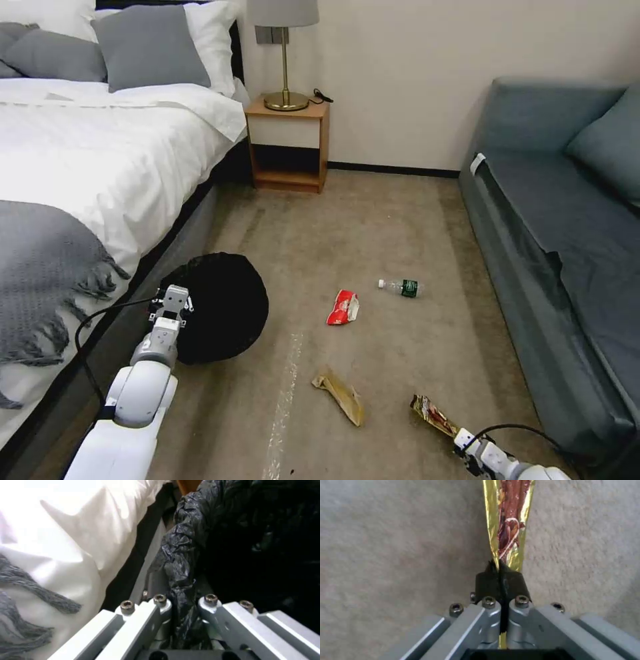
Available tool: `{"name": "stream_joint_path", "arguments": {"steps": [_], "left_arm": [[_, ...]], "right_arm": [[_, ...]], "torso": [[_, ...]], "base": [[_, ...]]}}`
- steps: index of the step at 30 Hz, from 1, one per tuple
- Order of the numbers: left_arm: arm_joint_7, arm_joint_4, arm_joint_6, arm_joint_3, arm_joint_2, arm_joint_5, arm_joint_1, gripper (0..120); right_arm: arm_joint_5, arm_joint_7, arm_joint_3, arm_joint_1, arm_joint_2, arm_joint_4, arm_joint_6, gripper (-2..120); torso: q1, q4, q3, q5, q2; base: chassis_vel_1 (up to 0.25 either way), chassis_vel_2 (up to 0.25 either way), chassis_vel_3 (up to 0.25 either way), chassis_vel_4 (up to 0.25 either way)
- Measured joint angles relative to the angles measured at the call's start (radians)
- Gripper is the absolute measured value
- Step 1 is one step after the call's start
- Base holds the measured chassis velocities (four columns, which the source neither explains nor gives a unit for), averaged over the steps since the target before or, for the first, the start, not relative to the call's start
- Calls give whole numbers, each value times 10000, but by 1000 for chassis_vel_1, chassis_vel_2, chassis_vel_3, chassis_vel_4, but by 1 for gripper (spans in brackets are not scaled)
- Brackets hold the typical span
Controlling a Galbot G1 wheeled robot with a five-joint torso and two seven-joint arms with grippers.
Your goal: Pick up the trash bin, then pick up the garbage on the floor and place it into the trash bin.
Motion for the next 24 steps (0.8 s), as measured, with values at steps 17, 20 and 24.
{"name": "stream_joint_path", "arguments": {"steps": [17,20,24], "left_arm": [[34,-40,-9,126,74,-244,-30,4],[41,-51,-9,258,42,-283,-85,4],[249,181,-292,1008,-18,-409,-614,4]], "right_arm": [[1629,-287,474,470,113,1653,420,0],[2472,-342,488,782,247,1971,601,0],[4580,-1525,346,1577,1069,2685,1299,0]], "torso": [[0,-1,-1,-14,4],[0,1,-1,-14,4],[0,-4,0,-16,5]], "base": [[0,0,0,0],[0,0,0,0],[0,0,0,0]]}}
